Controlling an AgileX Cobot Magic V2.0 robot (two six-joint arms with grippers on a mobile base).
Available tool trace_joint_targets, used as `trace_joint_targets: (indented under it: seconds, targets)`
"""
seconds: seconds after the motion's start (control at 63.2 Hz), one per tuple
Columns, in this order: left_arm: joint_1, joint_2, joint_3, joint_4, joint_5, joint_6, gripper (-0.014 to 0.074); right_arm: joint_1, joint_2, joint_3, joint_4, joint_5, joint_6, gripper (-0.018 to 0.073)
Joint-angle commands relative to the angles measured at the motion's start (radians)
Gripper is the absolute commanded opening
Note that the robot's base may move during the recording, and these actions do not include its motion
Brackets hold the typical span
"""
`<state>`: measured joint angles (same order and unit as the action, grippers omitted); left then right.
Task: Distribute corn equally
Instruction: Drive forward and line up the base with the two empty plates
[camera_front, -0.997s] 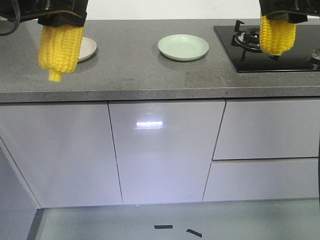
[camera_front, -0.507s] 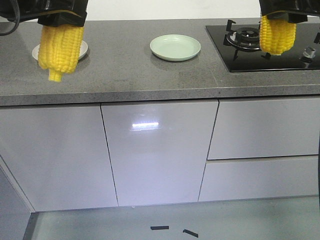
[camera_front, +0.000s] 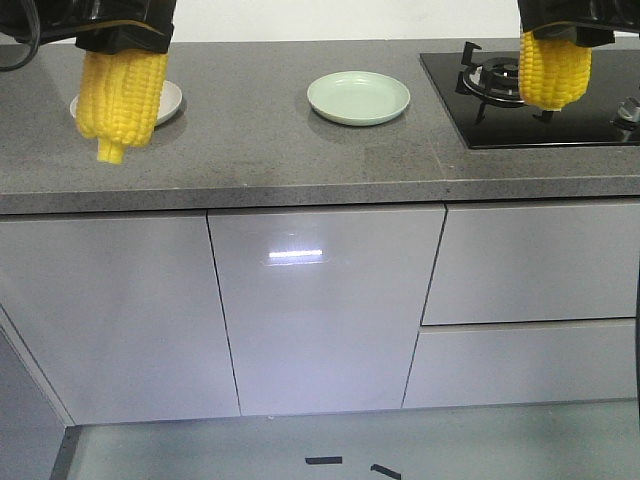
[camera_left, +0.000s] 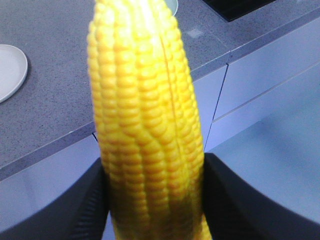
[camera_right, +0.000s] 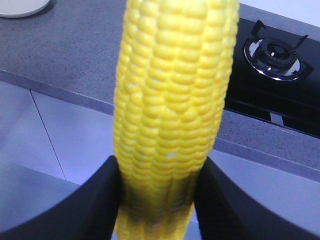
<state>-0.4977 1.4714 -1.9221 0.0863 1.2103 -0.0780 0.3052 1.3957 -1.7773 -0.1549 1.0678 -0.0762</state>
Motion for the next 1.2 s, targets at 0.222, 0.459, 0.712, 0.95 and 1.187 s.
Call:
trace_joint_targets:
  seconds: [0.222, 0.459, 0.712, 0.95, 1.187]
  targets:
    - [-0.004, -0.031, -0.028, 0.001, -0.062, -0.009, -0.0008, -0.006, -0.031, -0.027, -0.014, -0.071, 0.001, -0.0006]
    - [-0.004, -0.031, -0.028, 0.001, -0.062, -0.009, -0.0008, -0.006, -0.031, -0.027, -0.014, -0.071, 0.001, -0.0006]
    - [-0.004, -0.031, -0.028, 0.001, -0.062, -0.009, -0.0008, -0.006, -0.031, -0.027, -0.014, -0.071, 0.001, -0.0006]
    - [-0.004, -0.031, -0.028, 0.001, -0.062, -0.009, -0.0008, -0.006, -0.031, -0.027, -0.014, -0.071, 0.001, -0.0006]
    - [-0.004, -0.031, -0.028, 0.001, -0.062, -0.009, -0.0008, -0.006, -0.031, -0.027, -0.014, -0.071, 0.001, -0.0006]
